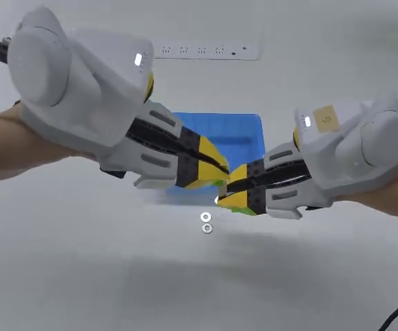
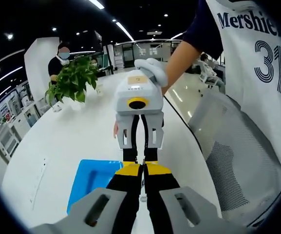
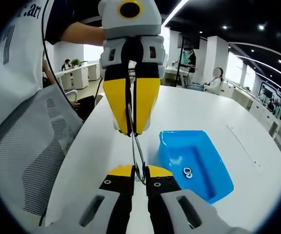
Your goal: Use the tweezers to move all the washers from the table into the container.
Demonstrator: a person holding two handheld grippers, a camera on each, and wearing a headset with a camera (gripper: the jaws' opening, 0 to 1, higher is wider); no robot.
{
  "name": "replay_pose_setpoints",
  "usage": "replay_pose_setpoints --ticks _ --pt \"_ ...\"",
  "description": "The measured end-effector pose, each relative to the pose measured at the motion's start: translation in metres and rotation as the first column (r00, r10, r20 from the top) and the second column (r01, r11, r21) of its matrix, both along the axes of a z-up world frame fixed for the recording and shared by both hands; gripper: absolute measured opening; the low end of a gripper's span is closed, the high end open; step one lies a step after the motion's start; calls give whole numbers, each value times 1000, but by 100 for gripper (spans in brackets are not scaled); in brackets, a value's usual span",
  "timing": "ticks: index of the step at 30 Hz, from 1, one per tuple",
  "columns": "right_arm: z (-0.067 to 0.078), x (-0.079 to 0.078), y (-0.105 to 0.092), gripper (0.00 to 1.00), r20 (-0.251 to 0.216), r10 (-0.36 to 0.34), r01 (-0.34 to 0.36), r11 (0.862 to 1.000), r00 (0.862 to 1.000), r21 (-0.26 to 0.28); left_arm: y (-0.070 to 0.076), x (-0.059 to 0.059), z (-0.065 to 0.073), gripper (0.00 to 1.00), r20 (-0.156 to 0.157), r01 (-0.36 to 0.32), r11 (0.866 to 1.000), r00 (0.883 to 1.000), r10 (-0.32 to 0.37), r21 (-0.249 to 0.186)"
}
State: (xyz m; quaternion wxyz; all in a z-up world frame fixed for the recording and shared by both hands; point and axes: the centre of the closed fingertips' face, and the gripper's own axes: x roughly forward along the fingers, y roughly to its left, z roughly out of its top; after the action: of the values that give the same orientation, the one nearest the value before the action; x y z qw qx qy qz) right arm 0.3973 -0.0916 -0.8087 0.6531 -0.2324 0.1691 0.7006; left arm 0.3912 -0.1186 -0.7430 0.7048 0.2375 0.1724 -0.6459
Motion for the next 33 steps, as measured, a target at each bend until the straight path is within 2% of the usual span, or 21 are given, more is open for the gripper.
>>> replay_pose_setpoints --ticks 4,11,17,20,26,27,33 --pt "9 6 4 10 18 -5 5 1000 1000 11 1 4 10 5 18 15 1000 1000 -15 1" --pt "29 26 10 10 54 -23 20 999 998 38 5 19 28 5 66 32 999 997 -32 -2" --pt "36 41 14 10 76 -27 23 999 997 45 8 32 34 5 88 45 999 995 -45 3" --pt "34 51 16 10 85 -32 28 999 996 42 10 39 32 5 95 51 999 994 -53 15" --pt "26 70 16 10 90 -44 42 999 995 29 10 54 25 5 90 53 999 994 -54 13" --pt "23 73 16 10 90 -46 44 999 995 25 14 67 20 5 86 49 999 995 -50 15" --pt "3 85 19 10 74 -48 48 999 996 3 20 79 0 5 72 38 999 997 -40 29"
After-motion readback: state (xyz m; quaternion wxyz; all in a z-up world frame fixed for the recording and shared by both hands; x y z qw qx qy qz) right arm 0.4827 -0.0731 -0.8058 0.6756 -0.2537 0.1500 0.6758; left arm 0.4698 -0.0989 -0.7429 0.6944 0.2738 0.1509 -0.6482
